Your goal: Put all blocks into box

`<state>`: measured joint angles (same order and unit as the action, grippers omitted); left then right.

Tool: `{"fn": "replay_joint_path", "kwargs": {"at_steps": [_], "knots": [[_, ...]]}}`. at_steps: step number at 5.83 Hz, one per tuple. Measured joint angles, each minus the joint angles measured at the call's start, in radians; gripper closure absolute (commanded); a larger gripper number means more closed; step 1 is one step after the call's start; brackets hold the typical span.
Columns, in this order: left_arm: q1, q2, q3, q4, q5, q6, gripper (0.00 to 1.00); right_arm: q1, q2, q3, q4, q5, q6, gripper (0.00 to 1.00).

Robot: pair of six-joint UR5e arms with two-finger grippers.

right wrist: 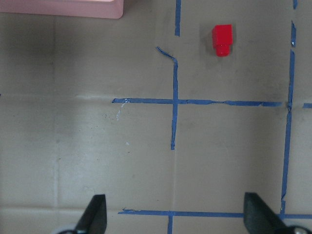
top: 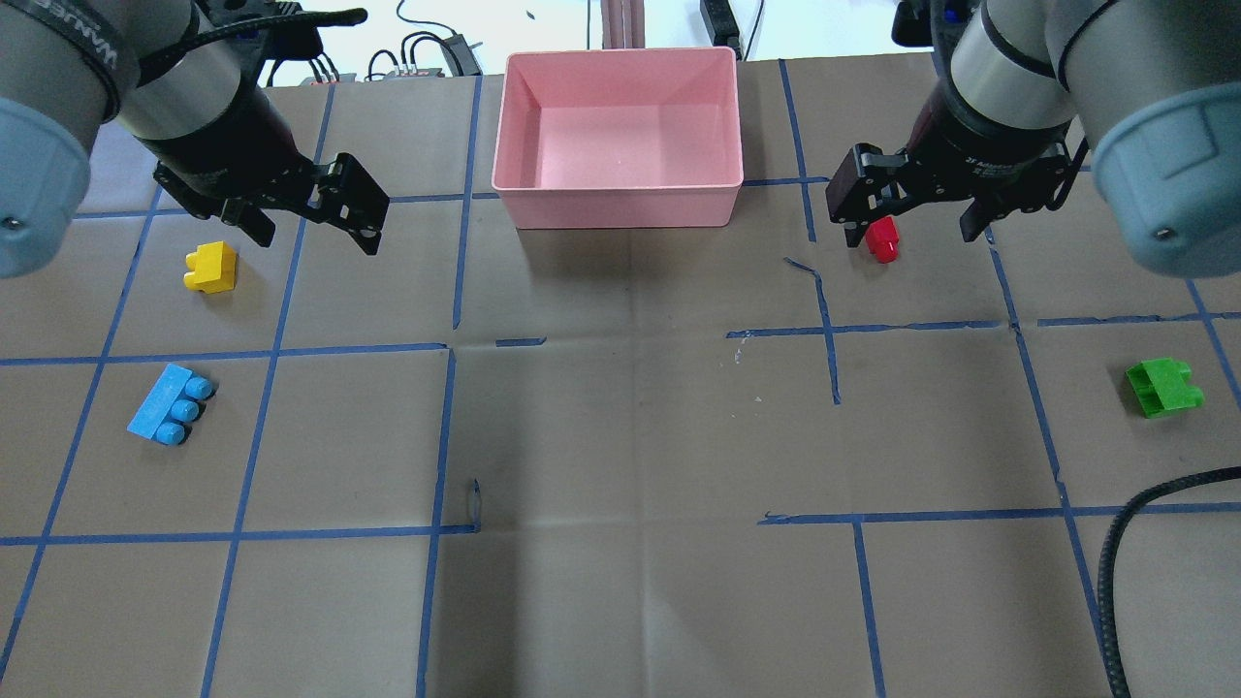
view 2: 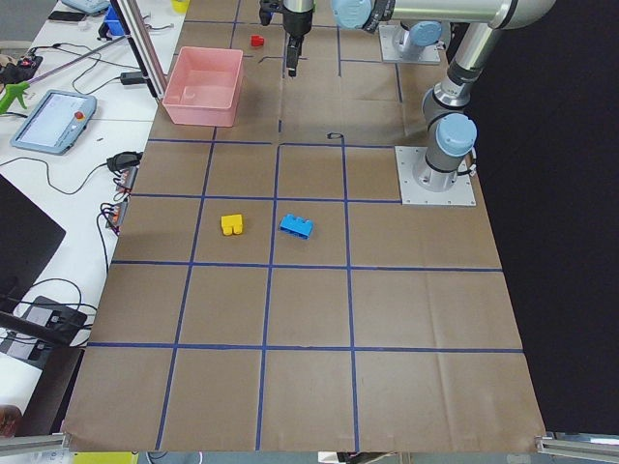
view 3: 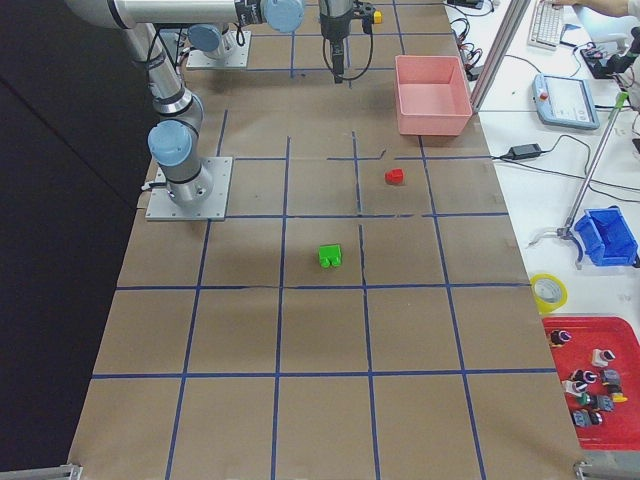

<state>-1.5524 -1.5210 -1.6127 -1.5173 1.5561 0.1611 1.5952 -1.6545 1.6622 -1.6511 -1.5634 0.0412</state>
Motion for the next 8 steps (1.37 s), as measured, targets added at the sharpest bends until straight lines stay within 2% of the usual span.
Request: {"fn": "replay_joint_path", "kwargs": {"at_steps": [8], "knots": [[0.003, 0.003, -0.002, 0.003, 0.005, 0.003, 0.0, 0.0, 0.011, -0.006, 0.014, 0.0, 0.049, 0.0]]}}
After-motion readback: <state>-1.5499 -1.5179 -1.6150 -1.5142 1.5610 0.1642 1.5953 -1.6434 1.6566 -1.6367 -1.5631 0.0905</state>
